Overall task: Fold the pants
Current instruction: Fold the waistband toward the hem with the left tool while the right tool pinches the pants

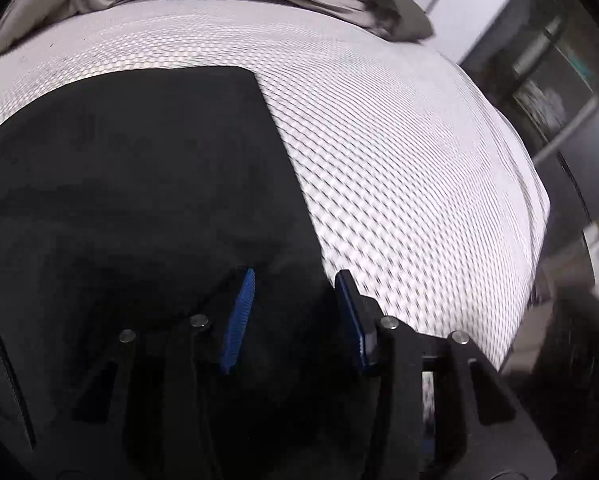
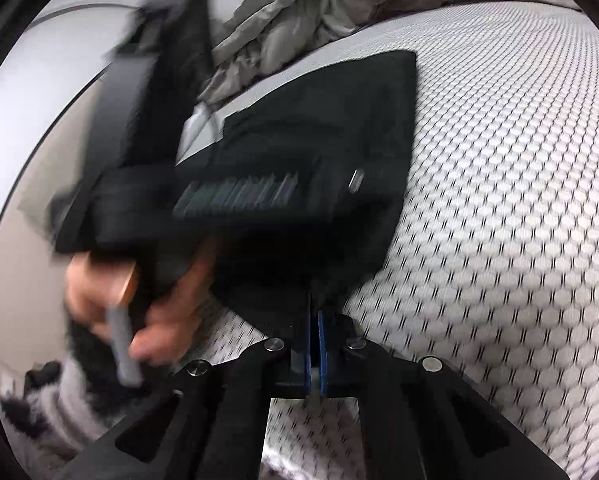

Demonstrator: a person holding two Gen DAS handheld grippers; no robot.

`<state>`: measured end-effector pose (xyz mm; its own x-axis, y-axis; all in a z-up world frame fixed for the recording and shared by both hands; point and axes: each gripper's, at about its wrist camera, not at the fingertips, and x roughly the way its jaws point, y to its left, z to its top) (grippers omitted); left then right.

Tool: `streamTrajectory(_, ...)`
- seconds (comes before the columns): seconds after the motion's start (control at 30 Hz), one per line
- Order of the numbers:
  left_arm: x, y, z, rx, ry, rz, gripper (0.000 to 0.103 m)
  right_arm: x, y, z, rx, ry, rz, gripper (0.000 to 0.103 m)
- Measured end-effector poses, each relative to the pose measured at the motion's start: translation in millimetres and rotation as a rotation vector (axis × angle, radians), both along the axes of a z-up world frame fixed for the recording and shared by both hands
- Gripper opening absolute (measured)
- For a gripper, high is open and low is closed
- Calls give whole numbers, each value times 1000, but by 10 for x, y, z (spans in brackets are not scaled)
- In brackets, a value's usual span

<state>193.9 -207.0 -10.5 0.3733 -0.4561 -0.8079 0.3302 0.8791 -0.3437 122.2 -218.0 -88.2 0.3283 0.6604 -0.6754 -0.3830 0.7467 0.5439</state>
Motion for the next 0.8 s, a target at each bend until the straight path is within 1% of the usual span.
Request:
streamTrajectory(0.07,95,21,-9,-22,15,24,38,-68,36,-47,-1,15,43,2)
streamTrajectory(0.1,124,37,9,-32,20,33,38,-75,27,-58,27,25,49,2)
streamTrajectory(0.17,155,104,25,-69,37,62,38,-27,5,-70,65,46,49,3)
streamTrajectory(0.23,118,167,108,-77,32,96,38,-25,-76,-26,69,39,31,6)
streamTrajectory(0.27,51,243,142,-74,19,99,38,-35,-125,7,68,35,25,13)
streamTrajectory(0.3,-23,292,186,-80,-6,88,38,-76,-160,42,69,23,17,27)
streamTrajectory(0.33,-138,288,278,-98,-45,47,38,-101,-172,92,72,-5,5,32)
streamTrajectory(0.37,-271,271,337,-100,-68,18,40,-75,-157,115,66,-26,2,41)
streamTrajectory(0.43,-391,184,364,-69,-110,-41,41,-30,-186,135,78,-41,-38,42)
streamTrajectory(0.47,-394,127,312,-48,-104,-65,41,-16,-257,114,85,-37,-65,42)
streamTrajectory(0.5,-339,89,260,-27,-78,-78,41,-24,-370,111,91,-30,-91,42)
streamTrajectory(0.53,-306,90,170,-7,-46,-70,40,41,-395,52,97,-14,-128,38)
streamTrajectory(0.57,-249,116,96,-8,-30,-49,39,115,-395,-23,100,17,-143,18)
streamTrajectory(0.6,-171,130,59,-23,-26,-37,39,170,-371,-91,99,55,-137,4)
streamTrajectory(0.63,-115,164,63,-36,-29,-28,37,154,-369,-113,98,60,-134,3)
streamTrajectory(0.7,-153,226,89,-48,-24,-9,36,106,-345,-69,90,50,-99,2)
streamTrajectory(0.73,-111,261,94,-59,-14,4,36,2,-327,-53,94,46,-79,1)
streamTrajectory(0.8,-119,343,63,-69,0,15,36,-129,-228,-64,92,49,-3,0)
